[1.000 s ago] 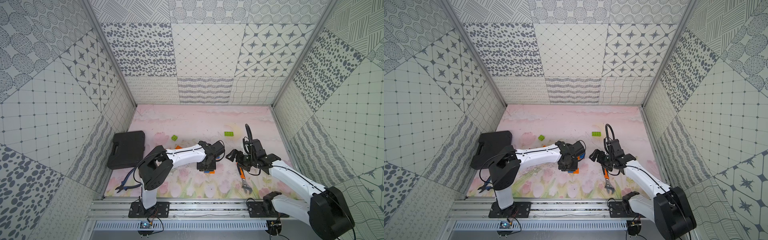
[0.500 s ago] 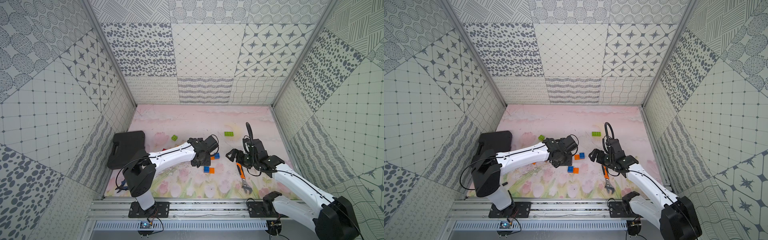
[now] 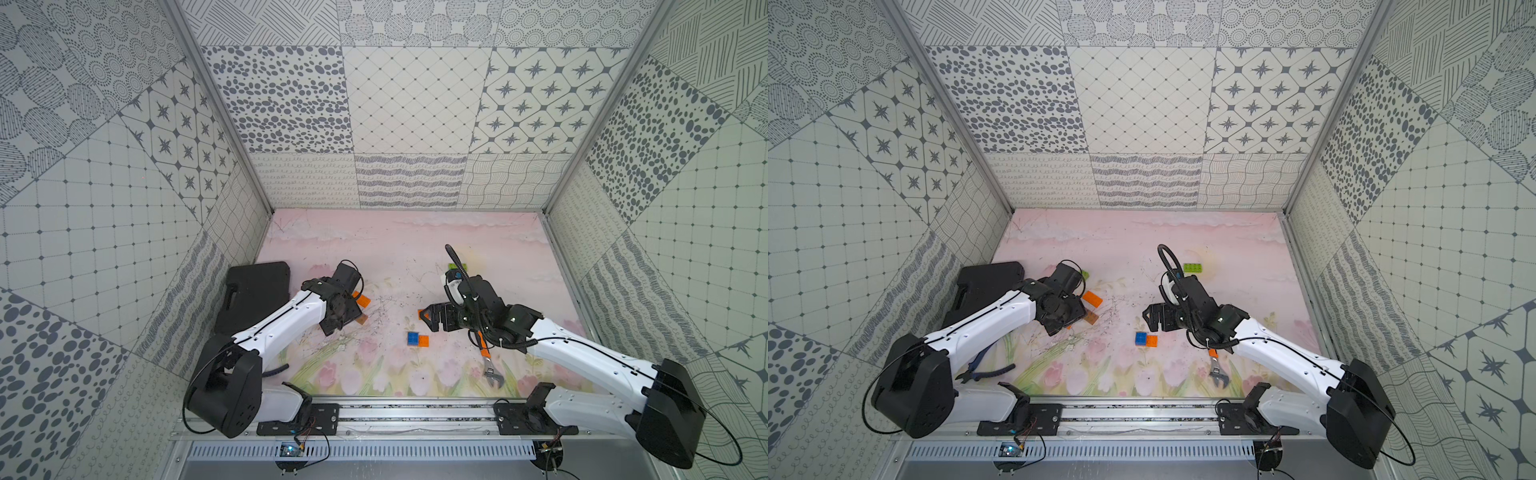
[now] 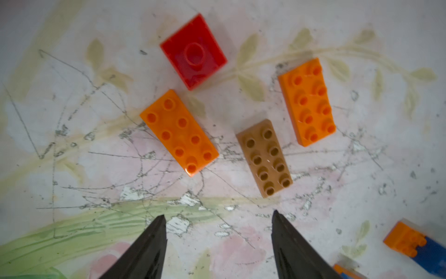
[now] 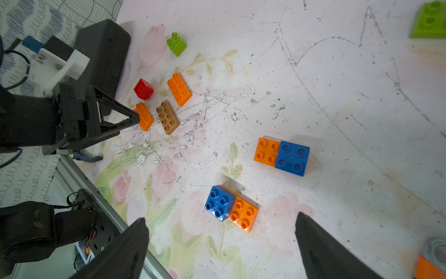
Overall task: Assemble the number 5 with lego
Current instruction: Pick up the lego brick from the center of the board.
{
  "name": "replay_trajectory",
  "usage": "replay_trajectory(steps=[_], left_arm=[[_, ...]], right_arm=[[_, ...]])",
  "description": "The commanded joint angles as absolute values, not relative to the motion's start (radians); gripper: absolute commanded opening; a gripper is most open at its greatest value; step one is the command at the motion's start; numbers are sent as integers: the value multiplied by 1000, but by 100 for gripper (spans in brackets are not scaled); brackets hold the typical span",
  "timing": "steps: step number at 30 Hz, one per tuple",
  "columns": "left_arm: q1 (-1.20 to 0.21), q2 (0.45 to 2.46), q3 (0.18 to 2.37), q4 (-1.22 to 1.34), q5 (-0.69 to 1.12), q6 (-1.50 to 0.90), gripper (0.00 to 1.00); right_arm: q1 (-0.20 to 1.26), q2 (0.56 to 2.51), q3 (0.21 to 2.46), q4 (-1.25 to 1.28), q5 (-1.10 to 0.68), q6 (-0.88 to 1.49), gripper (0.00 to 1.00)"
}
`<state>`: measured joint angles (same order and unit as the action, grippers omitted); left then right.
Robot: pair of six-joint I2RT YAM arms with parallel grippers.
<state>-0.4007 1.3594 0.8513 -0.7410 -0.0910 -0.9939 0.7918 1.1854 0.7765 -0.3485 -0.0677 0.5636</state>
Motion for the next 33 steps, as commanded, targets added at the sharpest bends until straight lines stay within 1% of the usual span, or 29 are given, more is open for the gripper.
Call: replay_trajectory(steps=[1,4,9,13,15,18,20,22,25,28,33], left_arm=[[-263,1392,822,-659,-21,-1038,72],[-226,1458,842,-641,-4,-1045,70],[-221,1565,911,-656,0,-1039,68],[-218,1621,938,-672,-12,-1033,63],[-218,1639,937,-662,0,-1034,57],[-218,1649,923,-665,9,-1047,53],[-217,1649,910,-660,19,-1056,53],[-219,1648,909,-676,16,-1060,56],[-221,1640,908,-698,-5,-1062,56],[-221,1634,895,-710,-8,-1068,50],[-242,1586,869,-726,-4,-1076,34]], right_arm=[[797,1221,816,-311,-41,540,99],[797,1239,831,-321,-47,550,99],[797,1248,838,-317,-41,555,99],[798,1259,849,-316,-41,554,99],[798,1267,848,-316,-42,560,99],[797,1273,842,-316,-45,564,99],[797,1272,836,-313,-50,570,99],[797,1270,828,-304,-53,571,99],[797,1268,821,-306,-51,571,99],[795,1259,812,-307,-48,573,99],[795,1224,794,-318,-15,578,99]])
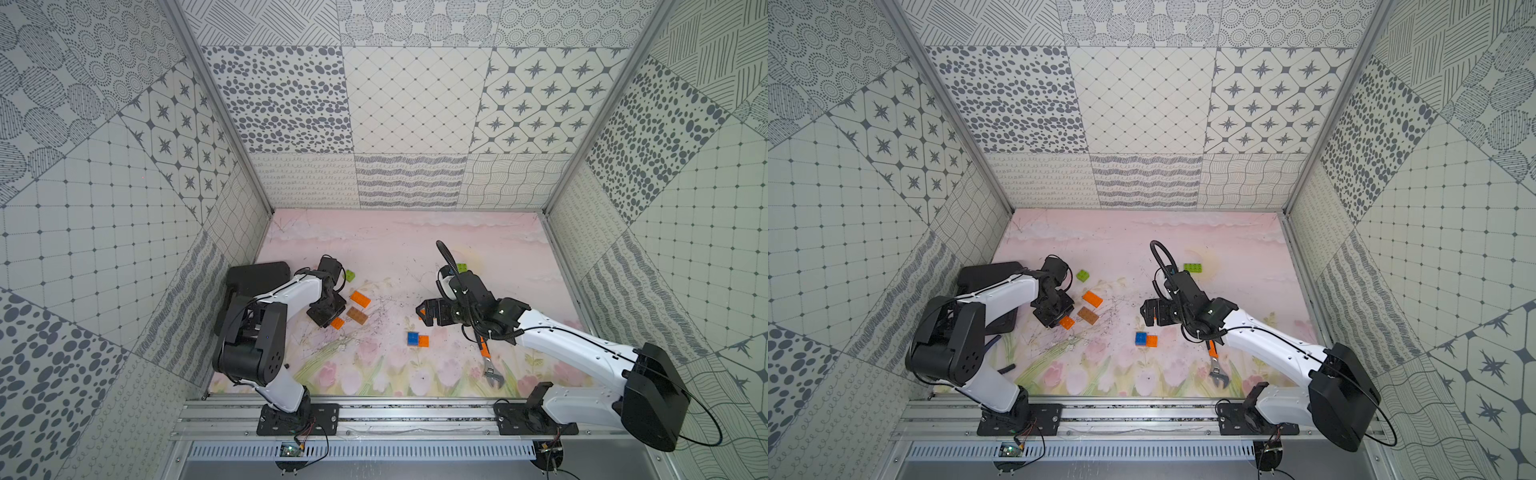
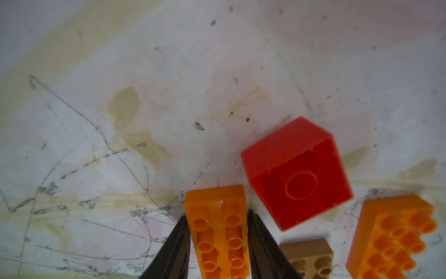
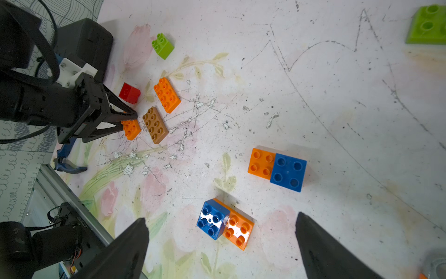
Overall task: Assemble the number 5 with lego
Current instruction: Pick up the lego brick from the center of the board.
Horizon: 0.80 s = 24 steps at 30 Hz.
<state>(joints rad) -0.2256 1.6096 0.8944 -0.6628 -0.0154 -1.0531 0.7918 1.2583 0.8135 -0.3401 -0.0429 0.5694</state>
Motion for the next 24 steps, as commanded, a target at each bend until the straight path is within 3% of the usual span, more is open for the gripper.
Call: replay_trajectory(steps=[1,7,12,15,19,24], left_arm=[[-253,1569,869,-737,-18,-1080,33],[-330,1449,876,-823,-67,-1125,31],[-476,1298,874,-860,-166,-1220,30],[-606,1264,906,-835,-195,-1225,29],[-818,1338,1021,-802,-288,-1137,28],[-1018,1519,1193,-722,-341,-810,26]], right_arm=[[795,1213,788,-318,-9,581,99],[787,1153,761,-352,51,590,99],[754,1096,759,-473,186,655,99],[704,1052,733,-503,147,642,99],[580,1002,678,-541,78,707,99],[405,948,632,-567,-80,729,99]])
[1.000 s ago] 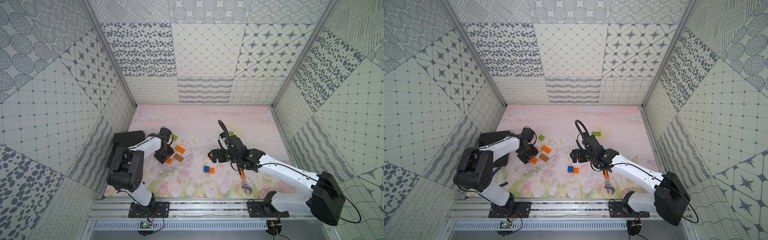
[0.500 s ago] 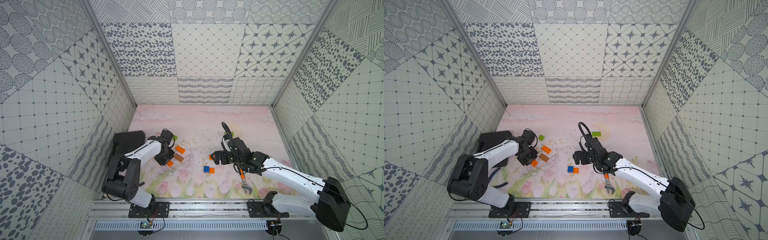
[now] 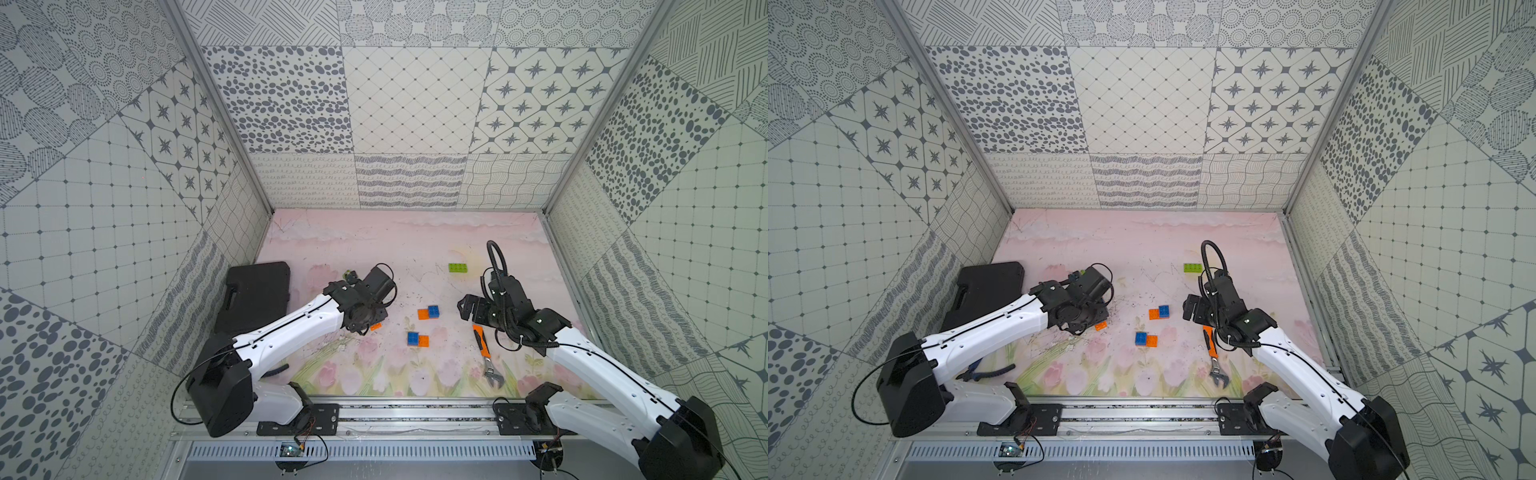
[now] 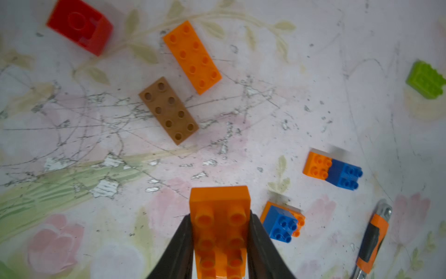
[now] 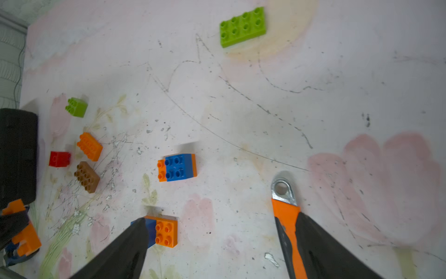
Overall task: Assemble the number 5 with lego
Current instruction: Pick up the lego brick from the center of the board, then place the lego brick at the center of the board.
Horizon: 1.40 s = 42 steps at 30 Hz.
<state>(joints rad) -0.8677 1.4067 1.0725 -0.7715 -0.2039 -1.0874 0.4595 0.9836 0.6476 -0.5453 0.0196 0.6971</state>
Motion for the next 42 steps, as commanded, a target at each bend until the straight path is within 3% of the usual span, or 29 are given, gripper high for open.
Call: replay_trajectory(steps=[1,8,14,23,28,42], left_arm=[[-1044,1550,1216,-708,-348,-750,25],[-1128,1711,1308,-629,-252,-396,21],[-1172,1755,1294,-510,-124,-98,21],[-1219,1906,1408,-618,-56,232,21],[-1222,1935,1424,-637,28,317,22],[-1221,2018,1472,-672,20,356,23]], right_arm=[[385,941,628,-574,-97,726,99],[250,900,600,-611,-201,726,99],[219,889,571,-605,-217,734,99],[154,891,568,-616,-280,695,99],[131,894,565,-618,-311,680,99],[106,888,546,-612,-292,682,99]])
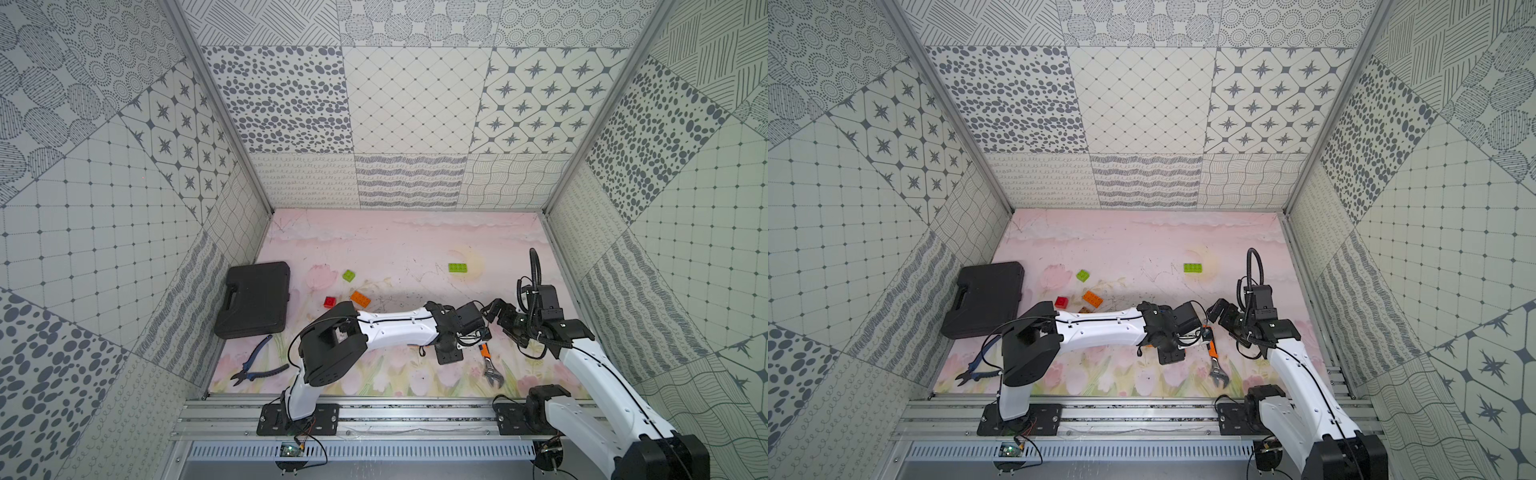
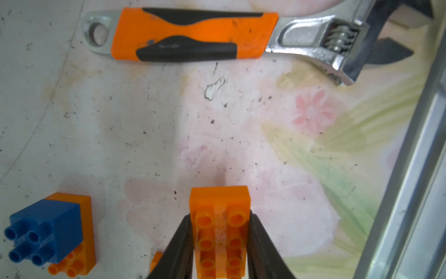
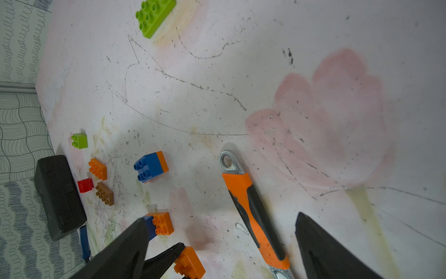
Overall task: Assemble the number 5 with lego
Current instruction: Place the lego brick at the center of the board.
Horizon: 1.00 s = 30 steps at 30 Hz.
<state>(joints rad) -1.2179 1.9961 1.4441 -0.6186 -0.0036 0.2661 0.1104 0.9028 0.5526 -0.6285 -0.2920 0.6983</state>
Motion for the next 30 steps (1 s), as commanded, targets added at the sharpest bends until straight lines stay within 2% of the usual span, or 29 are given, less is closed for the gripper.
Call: replay_trajectory(steps=[1,12,20,24,26,30], left_arm=[[-1221,2021,1473,-668,16,357,23],[-1203,2026,1454,-676,61,322,33],[-1199,2014,1505,-745,49,230,46],[-1197,1892,1404,-647,62,170,54],[-1191,1823,1356,-614,55,127,54],[-1162,1621,1162,-386,-33,-25,54]], right_arm=[[105,889,546,-610,-290,683,99],[101,893,528,-613,-296,672,99],[100,899,549,-624,-318,636,99],[98,925,625,-670,-282,573,99],[99,941,645,-674,-308,566,99],[116,949,637,-627,-398,585,96]])
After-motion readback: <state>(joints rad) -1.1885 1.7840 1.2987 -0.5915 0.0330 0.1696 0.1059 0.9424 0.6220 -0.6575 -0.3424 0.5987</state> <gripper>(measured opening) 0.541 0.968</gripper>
